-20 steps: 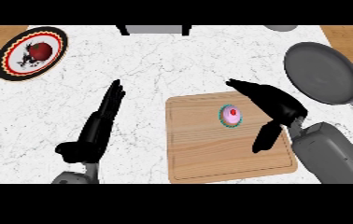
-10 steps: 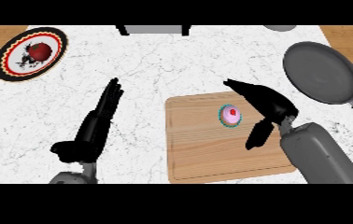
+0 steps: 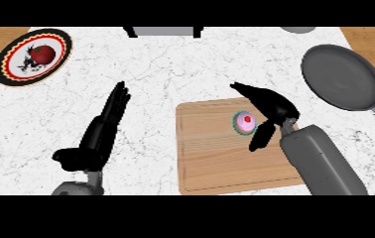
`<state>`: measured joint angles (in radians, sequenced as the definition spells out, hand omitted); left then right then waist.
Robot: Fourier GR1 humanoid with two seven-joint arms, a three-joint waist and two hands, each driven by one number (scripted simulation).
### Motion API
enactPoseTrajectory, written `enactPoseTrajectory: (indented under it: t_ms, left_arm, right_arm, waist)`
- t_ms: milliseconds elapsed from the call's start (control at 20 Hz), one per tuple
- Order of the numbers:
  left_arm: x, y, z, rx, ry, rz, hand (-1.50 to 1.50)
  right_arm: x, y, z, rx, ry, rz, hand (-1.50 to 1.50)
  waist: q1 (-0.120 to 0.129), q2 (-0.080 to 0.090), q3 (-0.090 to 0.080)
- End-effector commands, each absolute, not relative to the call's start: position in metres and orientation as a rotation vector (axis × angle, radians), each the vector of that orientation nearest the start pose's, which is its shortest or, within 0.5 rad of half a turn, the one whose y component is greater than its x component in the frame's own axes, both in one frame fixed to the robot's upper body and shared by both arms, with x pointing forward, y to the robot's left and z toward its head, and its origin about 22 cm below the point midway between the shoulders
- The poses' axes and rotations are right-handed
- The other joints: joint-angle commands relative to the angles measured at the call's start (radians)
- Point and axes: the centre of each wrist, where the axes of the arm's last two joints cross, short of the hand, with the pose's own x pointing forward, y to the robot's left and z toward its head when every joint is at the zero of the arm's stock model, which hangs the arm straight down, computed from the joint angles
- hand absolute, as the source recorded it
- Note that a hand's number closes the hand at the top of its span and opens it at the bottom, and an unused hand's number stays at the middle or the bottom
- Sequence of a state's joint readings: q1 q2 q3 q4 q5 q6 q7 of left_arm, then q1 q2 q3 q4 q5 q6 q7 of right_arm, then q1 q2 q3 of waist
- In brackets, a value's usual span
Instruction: Pick the cupcake from the cutting board and place it in the pan
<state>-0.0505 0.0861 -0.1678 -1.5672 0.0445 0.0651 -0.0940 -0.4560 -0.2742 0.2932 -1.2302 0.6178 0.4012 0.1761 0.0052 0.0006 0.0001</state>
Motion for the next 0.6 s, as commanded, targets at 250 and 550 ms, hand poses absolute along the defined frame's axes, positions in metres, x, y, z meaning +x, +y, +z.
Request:
enactPoseTrajectory:
  t_ms: [250,550]
  left_arm:
    - [0.251,0.186,0.023,-0.066,-1.692,-0.128,0.0]
    - [0.249,0.211,0.023,-0.074,-1.683,-0.123,0.0]
  right_arm:
    - [0.335,-0.196,0.016,-0.333,-1.048,1.431,1.5]
    - [0.341,-0.18,0.001,-0.388,-1.115,1.514,1.5]
  waist:
    - [-0.002,-0.001,0.0]
    - [0.0,0.0,0.0]
